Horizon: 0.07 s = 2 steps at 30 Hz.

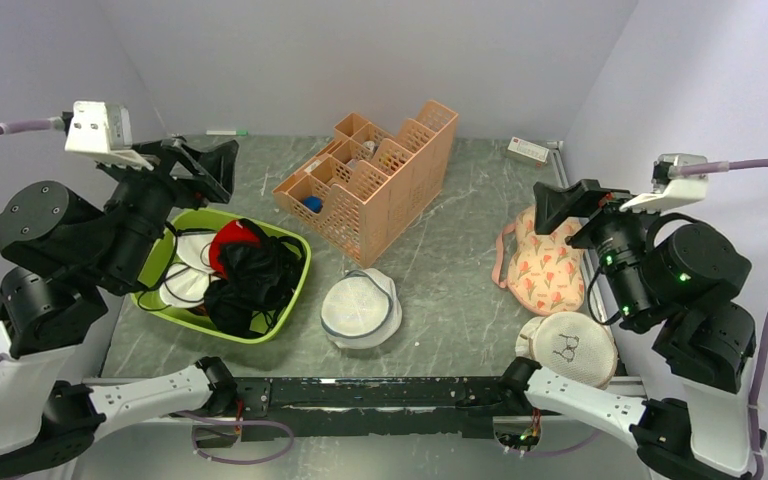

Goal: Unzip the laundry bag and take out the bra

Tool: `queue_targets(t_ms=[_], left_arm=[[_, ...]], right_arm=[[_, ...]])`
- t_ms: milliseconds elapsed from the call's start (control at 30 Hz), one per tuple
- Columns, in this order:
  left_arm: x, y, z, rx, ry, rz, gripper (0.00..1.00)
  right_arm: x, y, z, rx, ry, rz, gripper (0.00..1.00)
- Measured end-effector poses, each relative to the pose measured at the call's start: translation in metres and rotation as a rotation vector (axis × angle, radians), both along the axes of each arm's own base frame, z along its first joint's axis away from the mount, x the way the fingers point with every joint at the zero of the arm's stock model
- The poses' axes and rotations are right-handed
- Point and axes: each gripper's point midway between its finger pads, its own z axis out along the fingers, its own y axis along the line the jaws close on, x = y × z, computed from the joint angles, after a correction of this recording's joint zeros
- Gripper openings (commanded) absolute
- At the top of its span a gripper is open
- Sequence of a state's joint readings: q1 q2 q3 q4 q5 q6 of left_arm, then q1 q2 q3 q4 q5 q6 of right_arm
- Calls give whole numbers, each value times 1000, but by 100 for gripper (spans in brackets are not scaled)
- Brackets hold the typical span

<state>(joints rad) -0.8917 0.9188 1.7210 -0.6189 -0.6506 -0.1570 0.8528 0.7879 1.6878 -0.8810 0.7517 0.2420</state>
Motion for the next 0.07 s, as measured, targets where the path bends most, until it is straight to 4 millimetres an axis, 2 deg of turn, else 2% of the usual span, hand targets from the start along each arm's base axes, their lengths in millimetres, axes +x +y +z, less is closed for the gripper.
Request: queue_targets(t_ms=[67], left_arm=[[1,-1,-1,2,2,0,93]], right_arm=[[1,1,-3,-7,6,-2,100]])
